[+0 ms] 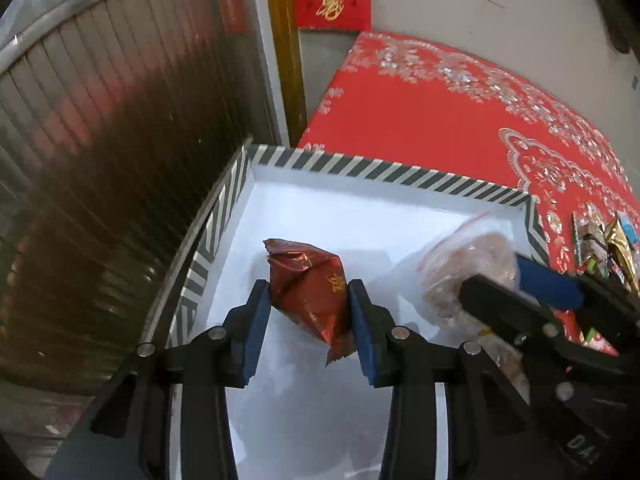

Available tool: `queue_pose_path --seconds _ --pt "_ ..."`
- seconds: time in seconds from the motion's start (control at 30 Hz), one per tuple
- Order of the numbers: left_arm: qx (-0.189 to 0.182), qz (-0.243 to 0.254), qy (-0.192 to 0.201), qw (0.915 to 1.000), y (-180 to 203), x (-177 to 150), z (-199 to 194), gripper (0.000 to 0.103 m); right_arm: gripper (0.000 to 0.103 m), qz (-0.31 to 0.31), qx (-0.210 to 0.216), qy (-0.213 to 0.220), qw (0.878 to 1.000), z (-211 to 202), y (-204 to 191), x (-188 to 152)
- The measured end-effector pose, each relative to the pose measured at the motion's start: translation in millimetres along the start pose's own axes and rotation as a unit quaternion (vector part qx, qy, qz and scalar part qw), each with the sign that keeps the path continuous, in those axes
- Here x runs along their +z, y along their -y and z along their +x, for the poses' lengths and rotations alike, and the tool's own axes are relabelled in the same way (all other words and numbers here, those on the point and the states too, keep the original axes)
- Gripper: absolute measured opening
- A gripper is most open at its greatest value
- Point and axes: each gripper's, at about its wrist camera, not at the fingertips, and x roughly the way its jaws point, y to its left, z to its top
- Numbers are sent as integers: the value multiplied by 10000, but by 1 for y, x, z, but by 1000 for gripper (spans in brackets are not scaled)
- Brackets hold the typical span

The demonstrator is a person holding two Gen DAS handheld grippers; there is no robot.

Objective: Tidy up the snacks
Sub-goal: 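Release the candy into the white tray with the left tool while the right tool drops the nut bags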

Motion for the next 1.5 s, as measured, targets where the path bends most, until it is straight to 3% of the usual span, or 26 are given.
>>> queue_pose_path --seconds 0.1,0.17,0.23,0.33,0.5,0.67,0.77,0.9,1.13,1.5 --pt "-50 -185 -117 9997 -6 1 5 41 44 154 182 -79 9997 7 6 -2" --pt "-2 -173 -109 9998 -5 2 5 62 46 270 370 39 9989 2 7 -1" --pt "-78 -230 -23 9997 -6 1 1 67 50 314 419 85 9986 -4 8 0" --pt "-181 -344 16 9992 -10 1 -5 67 59 294 436 221 9984 -18 5 1" --pt "-287 -308 164 9990 -7 -6 -23 67 59 140 327 407 9985 -45 4 -6" --pt "-241 -96 511 9984 8 -18 -53 68 67 134 227 625 9977 -79 11 -20" --pt "-246 -7 680 9974 19 -26 -68 76 72 108 114 753 9970 -101 16 -32" --pt "-307 150 875 9956 38 -36 -87 77 74 32 -160 856 9962 -125 24 -48" --pt "-553 324 937 9935 72 -52 -100 77 79 288 -444 994 9936 -158 55 -78" --pt "-901 479 687 9924 122 -67 -100 77 84 385 -1137 1053 9872 -198 95 -123"
